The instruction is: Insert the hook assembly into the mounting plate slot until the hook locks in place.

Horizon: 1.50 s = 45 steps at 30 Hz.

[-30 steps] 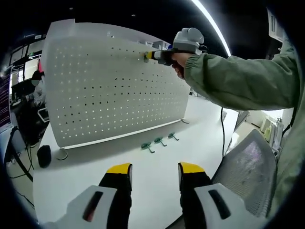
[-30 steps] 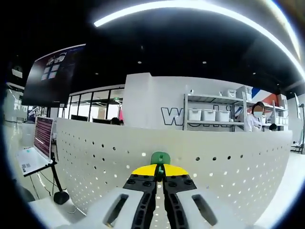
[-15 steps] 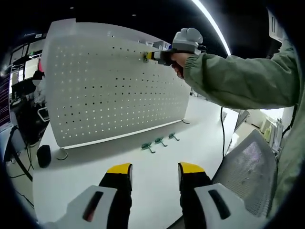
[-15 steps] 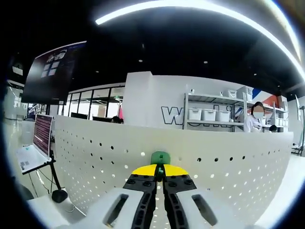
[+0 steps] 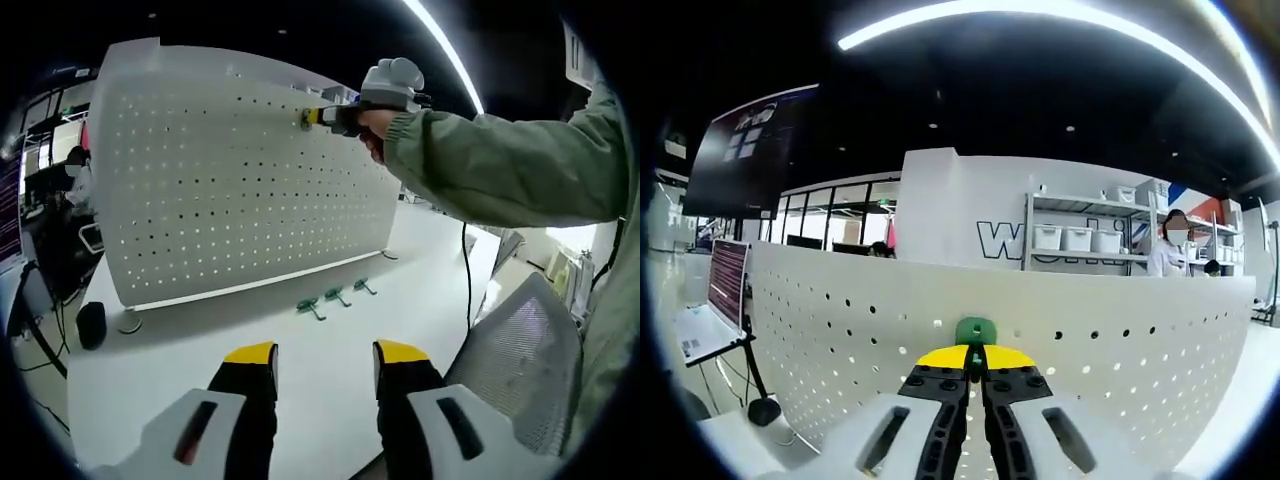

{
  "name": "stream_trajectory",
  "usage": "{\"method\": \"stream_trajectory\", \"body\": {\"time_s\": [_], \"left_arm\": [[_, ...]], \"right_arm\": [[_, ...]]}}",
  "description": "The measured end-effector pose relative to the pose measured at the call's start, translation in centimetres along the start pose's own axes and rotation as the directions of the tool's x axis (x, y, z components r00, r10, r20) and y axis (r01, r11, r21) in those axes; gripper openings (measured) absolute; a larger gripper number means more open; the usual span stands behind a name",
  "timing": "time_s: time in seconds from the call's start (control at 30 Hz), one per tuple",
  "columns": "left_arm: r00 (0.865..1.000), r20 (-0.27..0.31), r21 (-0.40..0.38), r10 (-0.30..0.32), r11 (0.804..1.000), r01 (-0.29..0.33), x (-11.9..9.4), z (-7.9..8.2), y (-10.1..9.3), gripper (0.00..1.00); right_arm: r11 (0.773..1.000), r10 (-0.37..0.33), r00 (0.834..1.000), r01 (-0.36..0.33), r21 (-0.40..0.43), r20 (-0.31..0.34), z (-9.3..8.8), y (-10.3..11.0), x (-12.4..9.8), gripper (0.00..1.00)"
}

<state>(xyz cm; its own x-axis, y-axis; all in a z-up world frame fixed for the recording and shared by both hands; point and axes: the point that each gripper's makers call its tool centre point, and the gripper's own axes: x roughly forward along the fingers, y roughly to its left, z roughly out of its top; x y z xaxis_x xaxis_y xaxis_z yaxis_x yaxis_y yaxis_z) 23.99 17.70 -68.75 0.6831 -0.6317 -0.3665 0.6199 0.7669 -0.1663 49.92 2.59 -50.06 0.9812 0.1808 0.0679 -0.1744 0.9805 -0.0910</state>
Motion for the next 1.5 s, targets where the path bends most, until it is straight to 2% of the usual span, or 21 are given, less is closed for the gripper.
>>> {"method": "stream_trajectory", "body": {"time_s": [0.6,0.93,1.5], "left_arm": [[1.000,0.003,-0.005,-0.003,1.000,0.003,0.06,-0.10,0.16,0.39],[1.000,0.006,-0.008,-0.002,1.000,0.002,0.00,-0.17,0.20,0.39],[1.000,0.007,-0.016,0.007,1.000,-0.007,-0.22,-0.34,0.52,0.39]], "right_arm": [[1.000,-0.012,1.000,0.012,0.005,-0.007,0.05,0.12,0.00,0.02],[1.000,-0.022,0.999,0.022,-0.021,-0.028,-0.21,0.47,-0.03,0.05],[1.000,-0.028,0.999,0.028,-0.012,-0.018,-0.21,0.39,-0.24,0.05]]}}
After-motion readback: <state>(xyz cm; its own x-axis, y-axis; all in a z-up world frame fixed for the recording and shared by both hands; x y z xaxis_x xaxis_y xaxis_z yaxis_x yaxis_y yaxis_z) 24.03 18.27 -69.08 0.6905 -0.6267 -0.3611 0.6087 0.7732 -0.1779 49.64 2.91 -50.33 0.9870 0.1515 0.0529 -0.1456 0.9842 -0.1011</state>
